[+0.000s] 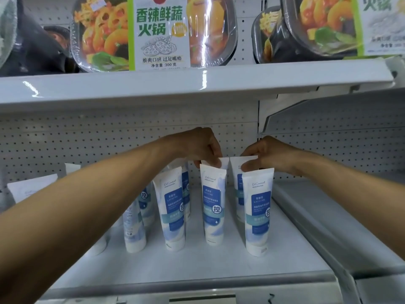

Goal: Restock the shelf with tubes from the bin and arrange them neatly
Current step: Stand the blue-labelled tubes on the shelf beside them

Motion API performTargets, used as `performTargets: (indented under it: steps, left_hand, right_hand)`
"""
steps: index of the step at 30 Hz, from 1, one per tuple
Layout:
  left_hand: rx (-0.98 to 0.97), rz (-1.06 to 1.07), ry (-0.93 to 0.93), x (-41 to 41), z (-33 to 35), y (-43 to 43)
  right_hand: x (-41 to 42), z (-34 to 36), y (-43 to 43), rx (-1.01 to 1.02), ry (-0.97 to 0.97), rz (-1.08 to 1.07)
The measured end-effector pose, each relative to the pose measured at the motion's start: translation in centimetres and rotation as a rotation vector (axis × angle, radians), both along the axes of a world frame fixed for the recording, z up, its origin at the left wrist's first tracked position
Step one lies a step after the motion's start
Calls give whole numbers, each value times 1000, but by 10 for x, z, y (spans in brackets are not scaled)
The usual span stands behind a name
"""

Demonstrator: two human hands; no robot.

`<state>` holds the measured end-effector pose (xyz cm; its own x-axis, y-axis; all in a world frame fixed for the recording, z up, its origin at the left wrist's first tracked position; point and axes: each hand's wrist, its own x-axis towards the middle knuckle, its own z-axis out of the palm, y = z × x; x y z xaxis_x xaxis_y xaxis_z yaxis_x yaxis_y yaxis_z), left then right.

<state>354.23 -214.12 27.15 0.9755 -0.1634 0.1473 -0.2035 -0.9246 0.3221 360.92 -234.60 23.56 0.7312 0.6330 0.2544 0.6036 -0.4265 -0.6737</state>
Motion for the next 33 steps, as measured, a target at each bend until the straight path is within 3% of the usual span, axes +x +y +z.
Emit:
performTargets:
  steps: [19,22,24,26,29,33]
  left_hand:
    - [36,8,27,-8,-2,-3]
    - [60,36,-127,-19,6,-1]
    - [-27,40,-284,-36,14,0]
    - [-115,-6,-323,-58,15,0]
    - [-15,-94,-190,-83,7,-6]
    - [191,-53,-90,-86,-9,-11]
  right_hand:
    - [-1,2,-1,0,21,12]
    - [-5,3,-8,178,-92,-55]
    - [-14,3,-15,360,-234,-78]
    - [-28,3,-24,418,-260,-35]
    - [-47,1,-35,265,-211,92]
    - [-61,-4,-36,62,-123,185]
